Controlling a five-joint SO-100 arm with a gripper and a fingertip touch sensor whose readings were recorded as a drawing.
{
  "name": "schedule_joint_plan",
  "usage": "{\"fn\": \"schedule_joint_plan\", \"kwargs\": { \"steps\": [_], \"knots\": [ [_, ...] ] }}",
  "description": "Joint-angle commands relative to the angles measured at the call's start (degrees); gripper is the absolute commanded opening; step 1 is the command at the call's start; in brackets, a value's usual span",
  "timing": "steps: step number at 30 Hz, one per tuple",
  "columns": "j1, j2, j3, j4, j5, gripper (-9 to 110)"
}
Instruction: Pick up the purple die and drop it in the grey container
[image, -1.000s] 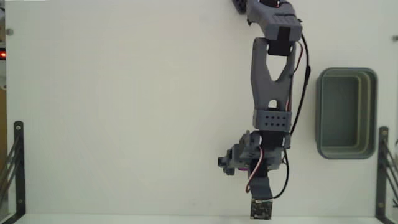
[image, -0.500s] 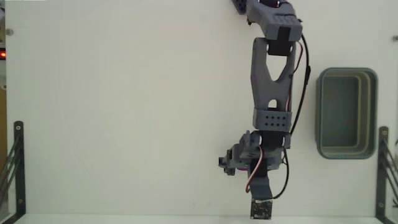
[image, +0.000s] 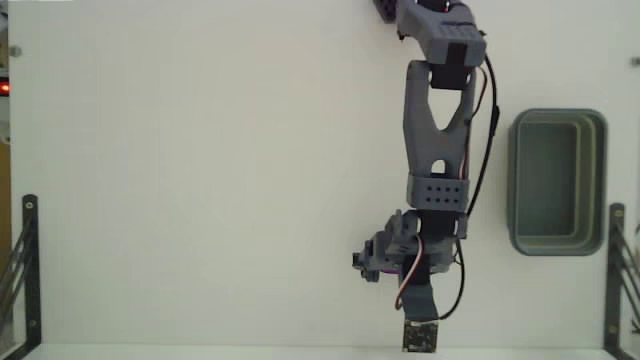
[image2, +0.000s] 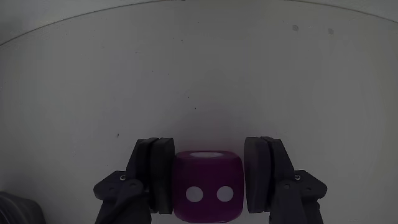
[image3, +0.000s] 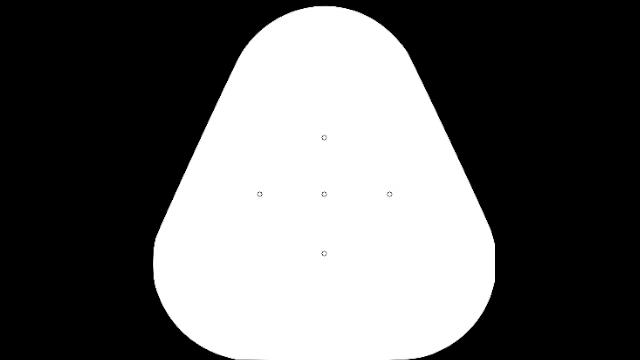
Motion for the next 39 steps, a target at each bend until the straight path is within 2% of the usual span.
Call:
{"fn": "schedule_joint_plan", "kwargs": {
  "steps": [1, 39],
  "knots": [
    [0.82, 2.76, 0.18, -1.02, 0.18, 66],
    [0.82, 2.76, 0.18, -1.02, 0.18, 57]
  ]
}}
